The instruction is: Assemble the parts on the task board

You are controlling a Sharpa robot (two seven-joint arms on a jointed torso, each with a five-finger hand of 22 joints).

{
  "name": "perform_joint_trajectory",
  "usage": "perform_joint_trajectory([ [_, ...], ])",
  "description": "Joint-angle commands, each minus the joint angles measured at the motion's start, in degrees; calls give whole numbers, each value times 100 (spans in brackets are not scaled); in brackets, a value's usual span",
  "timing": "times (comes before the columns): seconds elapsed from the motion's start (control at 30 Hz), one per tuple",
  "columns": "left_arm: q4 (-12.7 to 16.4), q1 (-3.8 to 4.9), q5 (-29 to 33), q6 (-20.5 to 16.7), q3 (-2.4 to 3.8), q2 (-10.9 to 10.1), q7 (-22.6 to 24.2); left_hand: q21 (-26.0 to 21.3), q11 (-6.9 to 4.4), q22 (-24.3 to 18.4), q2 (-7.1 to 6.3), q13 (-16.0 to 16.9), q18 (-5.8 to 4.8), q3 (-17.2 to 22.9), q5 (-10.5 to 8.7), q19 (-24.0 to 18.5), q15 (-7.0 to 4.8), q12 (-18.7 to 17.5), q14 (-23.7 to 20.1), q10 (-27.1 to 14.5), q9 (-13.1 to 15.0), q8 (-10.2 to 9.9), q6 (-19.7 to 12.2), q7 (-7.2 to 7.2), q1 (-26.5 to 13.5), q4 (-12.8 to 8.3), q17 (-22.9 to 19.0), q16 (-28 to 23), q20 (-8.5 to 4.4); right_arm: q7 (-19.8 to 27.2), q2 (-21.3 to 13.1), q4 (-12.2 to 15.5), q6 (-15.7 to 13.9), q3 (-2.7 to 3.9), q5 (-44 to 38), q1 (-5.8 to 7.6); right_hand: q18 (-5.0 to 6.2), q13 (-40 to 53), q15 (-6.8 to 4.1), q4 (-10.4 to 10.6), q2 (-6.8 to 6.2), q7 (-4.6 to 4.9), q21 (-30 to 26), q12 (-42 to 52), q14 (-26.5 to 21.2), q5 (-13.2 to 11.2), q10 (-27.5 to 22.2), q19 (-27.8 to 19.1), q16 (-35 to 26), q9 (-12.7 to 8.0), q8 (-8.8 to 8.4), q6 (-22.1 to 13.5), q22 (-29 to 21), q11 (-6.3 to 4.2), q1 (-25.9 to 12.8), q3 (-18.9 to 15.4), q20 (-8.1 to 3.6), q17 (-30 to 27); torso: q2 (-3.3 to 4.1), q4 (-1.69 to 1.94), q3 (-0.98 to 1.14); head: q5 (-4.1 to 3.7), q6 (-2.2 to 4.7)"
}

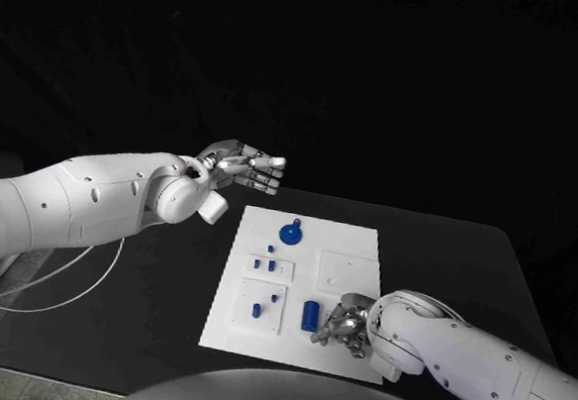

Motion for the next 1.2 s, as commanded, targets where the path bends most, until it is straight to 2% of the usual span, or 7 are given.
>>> perform_joint_trajectory([
  [0.03, 2, 3, -28, 58, 3, -1, 29, 7, -18, -8, 42, 3, 42, 17, -16, -32, 0, 7, -18, 4, 2, -20, 13, -2, 27, -6, 9, 24, 4, 67, -15, 8, 45, 1, 51, -3, -58, 12, -30, 246, 51, -13, 37, 36, -14, -121, 42, 64, 40, 72, -17, 9, 472, -6, -229, -41, -36, 0, 5, 9, 2, -11, 1],
  [0.27, -4, 3, -30, 67, 3, 1, 10, 7, -18, -8, 42, 3, 42, 17, -16, -32, 0, 7, -18, 4, 2, -20, 13, -2, 27, -6, 9, 24, 4, 14, -10, -15, 10, 3, 80, -3, -59, 22, -31, 532, 70, -6, 72, 43, -15, -610, 46, 69, 64, 205, -21, 7, 478, -4, -587, 398, -38, 5, 5, 2, -2, -6, 1],
  [0.37, -9, 3, -35, 68, 2, 7, -11, 7, -18, -8, 42, 3, 42, 17, -16, -32, 0, 7, -18, 4, 2, -20, 13, -2, 27, -6, 9, 24, 4, -86, -5, -37, -17, 3, 82, -3, -59, 31, -33, 708, 184, 5, 113, 52, -16, -1145, 51, 78, 76, 233, -15, 11, 485, -3, -796, 735, -41, 10, 4, 5, 0, -15, 1],
  [0.53, -17, 3, -39, 73, 2, 15, -27, 7, -19, -8, 53, 3, 43, 33, -15, -31, 0, 8, -17, 6, 3, -19, 36, -5, 35, -18, 9, 25, 6, -159, 4, -64, 30, 3, 91, -2, -62, 32, -48, 830, 338, 1, 147, 44, -18, -1158, 51, 84, 78, 234, -19, 10, 492, -13, -917, 828, -60, 16, 3, 4, 0, -18, 1],
  [0.87, -31, 2, -44, 88, 1, 23, -55, 7, -19, -8, 65, 3, 44, 42, -15, -31, 1, 8, -18, 4, 2, -20, 27, -3, 34, -17, 9, 25, 7, -216, -4, -73, 157, 3, 165, -2, -84, 74, -55, 609, 238, 1, 155, -10, -14, -1159, 52, 69, 36, 293, -11, -13, 490, -17, -1082, 1378, -75, 34, 1, 0, 2, -31, 1],
  [1.1, -39, 2, -45, 95, 0, 21, -74, 7, -18, -8, 93, 3, 49, 77, -14, -32, 2, 8, -17, 5, 2, -19, 28, -5, 57, -33, 9, 26, 10, -176, -77, 25, 219, 3, 257, -2, -83, 72, -46, 417, 75, -2, 123, -21, -16, -1149, 48, 61, 18, 320, -15, -14, 483, -12, -952, 1272, -66, 23, 7, 0, 4, -35, 1],
  [1.2, -42, 2, -46, 99, 0, 20, -76, 7, -18, -8, 96, 3, 49, 84, -14, -32, 3, 9, -16, 6, 2, -18, 31, -5, 66, -39, 9, 26, 11, -130, -159, 119, 213, 4, 303, -2, -63, 70, -33, 316, 125, 5, 118, -6, -13, -1122, 45, 58, 14, 322, -21, -15, 483, -5, -851, 983, -43, 4, 6, 3, 4, -43, 1],
])
